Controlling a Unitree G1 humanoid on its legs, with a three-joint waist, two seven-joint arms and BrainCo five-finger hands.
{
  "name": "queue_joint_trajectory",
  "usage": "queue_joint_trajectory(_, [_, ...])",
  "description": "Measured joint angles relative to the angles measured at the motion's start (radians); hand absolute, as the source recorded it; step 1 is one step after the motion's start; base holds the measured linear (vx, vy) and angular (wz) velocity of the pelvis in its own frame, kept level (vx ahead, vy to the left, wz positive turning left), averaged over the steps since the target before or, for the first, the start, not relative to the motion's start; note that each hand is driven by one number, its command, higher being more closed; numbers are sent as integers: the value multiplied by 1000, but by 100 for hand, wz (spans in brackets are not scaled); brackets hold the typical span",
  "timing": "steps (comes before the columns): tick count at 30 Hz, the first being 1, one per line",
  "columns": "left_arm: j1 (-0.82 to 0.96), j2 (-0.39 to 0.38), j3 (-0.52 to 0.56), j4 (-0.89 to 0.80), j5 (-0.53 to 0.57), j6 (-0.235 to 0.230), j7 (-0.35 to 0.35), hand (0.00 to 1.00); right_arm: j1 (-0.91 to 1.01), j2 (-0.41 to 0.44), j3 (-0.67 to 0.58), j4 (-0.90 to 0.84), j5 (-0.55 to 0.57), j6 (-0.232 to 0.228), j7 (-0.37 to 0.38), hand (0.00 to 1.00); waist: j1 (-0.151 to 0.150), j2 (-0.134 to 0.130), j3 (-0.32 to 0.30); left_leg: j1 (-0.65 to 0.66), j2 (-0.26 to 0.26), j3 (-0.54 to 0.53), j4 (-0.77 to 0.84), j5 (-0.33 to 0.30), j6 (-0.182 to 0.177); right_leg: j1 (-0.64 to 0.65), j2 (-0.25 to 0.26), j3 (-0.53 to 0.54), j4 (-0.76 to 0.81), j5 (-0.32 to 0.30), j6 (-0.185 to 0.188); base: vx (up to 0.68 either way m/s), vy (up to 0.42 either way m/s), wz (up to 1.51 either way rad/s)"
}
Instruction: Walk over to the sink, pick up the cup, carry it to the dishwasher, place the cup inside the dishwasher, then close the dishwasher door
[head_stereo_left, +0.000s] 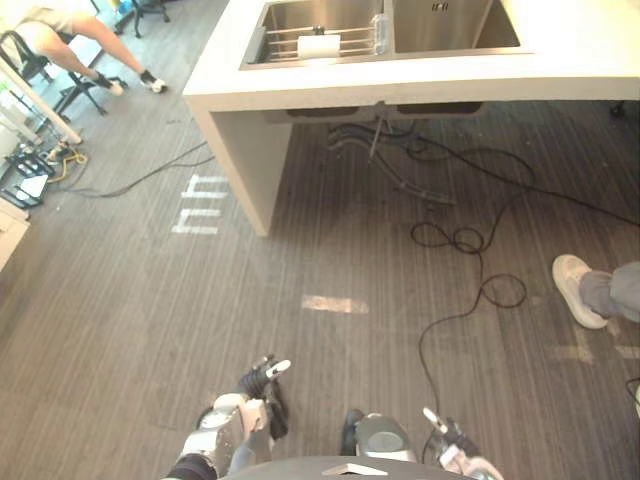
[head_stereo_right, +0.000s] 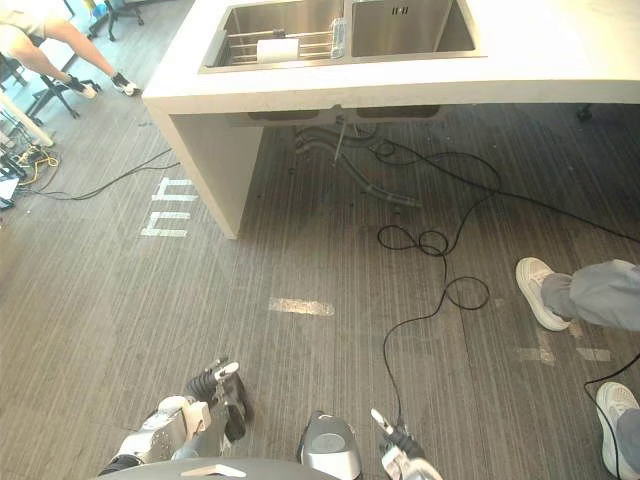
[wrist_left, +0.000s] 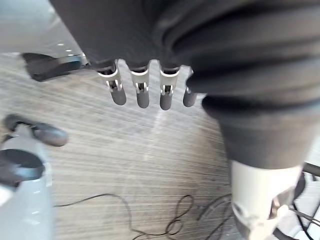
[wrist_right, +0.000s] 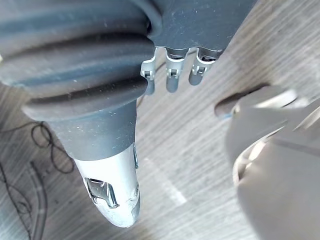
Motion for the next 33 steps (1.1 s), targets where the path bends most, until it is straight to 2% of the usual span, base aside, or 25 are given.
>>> queue_joint_trajectory(2, [14, 10, 6, -109, 4, -114, 30, 0, 7, -8, -35, -3, 16, 19, 0, 0, 11, 19, 9, 6, 3, -35, 5, 12, -4, 44, 2, 25, 13, -33, 45, 340, 195, -36])
queue_joint_trajectory(4, [14, 18, 34, -255, 2, -218, 66, 0, 19, -37, -35, 11, 22, 46, 4, 0, 21, 55, 5, 12, 0, -89, 12, 21, -3, 58, 9, 59, 65, -102, 62, 339, 316, -40])
queue_joint_trajectory(5, [3, 29, 70, -315, 3, -272, 84, 0, 22, -38, -38, 37, 19, 61, 4, 0, 38, 44, 9, -1, -19, -121, 88, 99, 11, 53, -17, 83, 125, -172, 62, 295, 312, -42])
queue_joint_trajectory(7, [-2, 32, 130, -403, 8, -320, 105, 0, 43, -16, -56, 77, -3, 84, 15, 0, 55, 9, -11, -50, -56, -120, 264, 77, 49, 55, -78, 110, 188, -238, 99, 397, 317, -36])
queue_joint_trajectory(8, [7, 32, 140, -446, 8, -337, 105, 0, 77, 6, -67, 103, -27, 86, 19, 0, 66, -12, -47, -56, -95, -112, 337, 37, 103, 68, -126, 123, 261, -260, 150, 551, 220, 10])
queue_joint_trajectory(9, [-3, 32, 140, -488, 8, -347, 104, 0, 98, 25, -74, 117, -52, 89, 21, 0, 64, -38, -55, -78, -135, -112, 414, -26, 137, -2, -176, 156, 472, -243, 181, 585, 200, 25])
queue_joint_trajectory(10, [-6, 31, 139, -519, 9, -348, 105, 0, 104, 32, -78, 121, -62, 90, 19, 0, 62, -46, -55, -83, -152, -106, 447, -46, 152, -38, -214, 175, 558, -211, 208, 586, 197, 35])
queue_joint_trajectory(11, [-5, 30, 130, -587, 10, -349, 108, 0, 99, 38, -98, 136, -69, 89, 13, 0, 65, -55, -53, -76, -173, -89, 485, -91, 173, -106, -258, 219, 709, -123, 263, 429, 180, 12])
queue_joint_trajectory(12, [-7, 29, 125, -619, 10, -349, 110, 0, 91, 39, -108, 143, -69, 86, 7, 0, 64, -55, -53, -67, -180, -86, 491, -110, 182, -133, -275, 236, 768, -64, 267, 489, 190, -2])
queue_joint_trajectory(13, [-12, 31, 118, -684, 19, -349, 128, 0, 77, 41, -124, 146, -66, 84, -6, 0, 60, -52, -51, -32, -188, -82, 481, -133, 194, -188, -309, 250, 877, -28, 258, 448, 133, -19])
queue_joint_trajectory(14, [-19, 30, 118, -733, 28, -357, 150, 0, 64, 46, -150, 144, -64, 80, -9, 0, 57, -47, -48, 32, -190, -74, 432, -139, 196, -237, -332, 222, 949, -51, 200, 436, 112, -28])
queue_joint_trajectory(15, [-20, 30, 118, -751, 29, -368, 161, 0, 59, 46, -157, 144, -65, 76, -9, 0, 51, -41, -46, 72, -189, -73, 397, -137, 193, -250, -344, 194, 959, -67, 167, 408, 90, -42])
queue_joint_trajectory(16, [-20, 30, 119, -785, 30, -396, 185, 0, 57, 46, -178, 144, -66, 69, -10, 0, 39, -24, -46, 161, -179, -72, 309, -125, 178, -272, -356, 120, 919, -98, 106, 370, 65, -43])
queue_joint_trajectory(17, [-30, 30, 118, -812, 39, -435, 215, 0, 63, 44, -187, 143, -68, 62, -14, 0, 31, 3, -46, 241, -155, -68, 225, -108, 164, -291, -345, 52, 789, -118, 73, 350, 47, -41])
queue_joint_trajectory(18, [-40, 31, 117, -822, 46, -452, 229, 0, 69, 43, -191, 143, -68, 63, -18, 0, 29, 18, -53, 263, -141, -68, 193, -102, 155, -307, -328, 27, 691, -120, 73, 363, -26, -22])
queue_joint_trajectory(19, [-82, 39, 116, -827, 64, -489, 260, 0, 83, 44, -197, 143, -67, 65, -21, 0, 21, 40, -63, 292, -112, -73, 153, -96, 142, -337, -295, 10, 469, -93, 87, 282, -73, 9])
queue_joint_trajectory(20, [-116, 56, 114, -824, 77, -519, 293, 0, 86, 52, -225, 149, -68, 71, -20, 0, 10, 44, -66, 302, -96, -91, 145, -101, 124, -358, -283, 19, 320, -40, 97, 342, -163, 34])
queue_joint_trajectory(21, [-150, 90, 112, -824, 91, -555, 330, 0, 99, 68, -266, 154, -71, 78, -19, 0, -3, 34, -63, 315, -82, -110, 153, -120, 92, -379, -280, 33, 189, 44, 95, 233, -173, 40])
queue_joint_trajectory(22, [-161, 111, 110, -823, 98, -573, 350, 0, 108, 77, -282, 156, -78, 81, -18, 0, -9, 21, -56, 321, -78, -118, 167, -138, 72, -379, -282, 34, 151, 99, 90, 292, -271, 41])
queue_joint_trajectory(23, [-169, 157, 109, -824, 108, -605, 384, 0, 146, 104, -302, 160, -95, 84, -12, 0, -15, -27, -59, 350, -74, -139, 211, -184, 34, -367, -292, 43, 141, 296, 77, 354, -379, 29])
queue_joint_trajectory(24, [-166, 166, 123, -823, 107, -631, 405, 0, 181, 114, -309, 185, -103, 83, 0, 0, -12, -48, -69, 380, -49, -157, 250, -235, -6, -333, -277, 31, 182, 284, 79, 363, -392, 16])
queue_joint_trajectory(26, [-183, 142, 131, -833, 103, -641, 428, 0, 195, 85, -322, 180, -126, 75, 6, 0, -10, 0, -92, 356, 17, -179, 264, -263, -4, -326, -196, 25, 166, 266, 80, 311, -329, -14])
queue_joint_trajectory(28, [-236, 151, 132, -869, 107, -635, 440, 0, 168, 66, -334, 173, -130, 75, 23, 0, -5, 9, -99, 358, 26, -186, 226, -254, 15, -306, -125, 28, 83, 275, 84, 153, -231, -35])
queue_joint_trajectory(30, [-313, 153, 124, -874, 134, -592, 487, 0, 165, 71, -310, 144, -135, 84, 41, 0, -11, 3, -115, 366, 56, -187, 210, -256, 16, -291, -74, 29, 38, 276, 73, 92, -133, -22])
queue_joint_trajectory(33, [-330, 149, 92, -862, 160, -544, 566, 0, 165, 70, -286, 144, -139, 86, 51, 0, -13, 1, -111, 376, 58, -169, 201, -276, 52, -323, -71, 49, 99, 236, 72, 50, -48, -15])
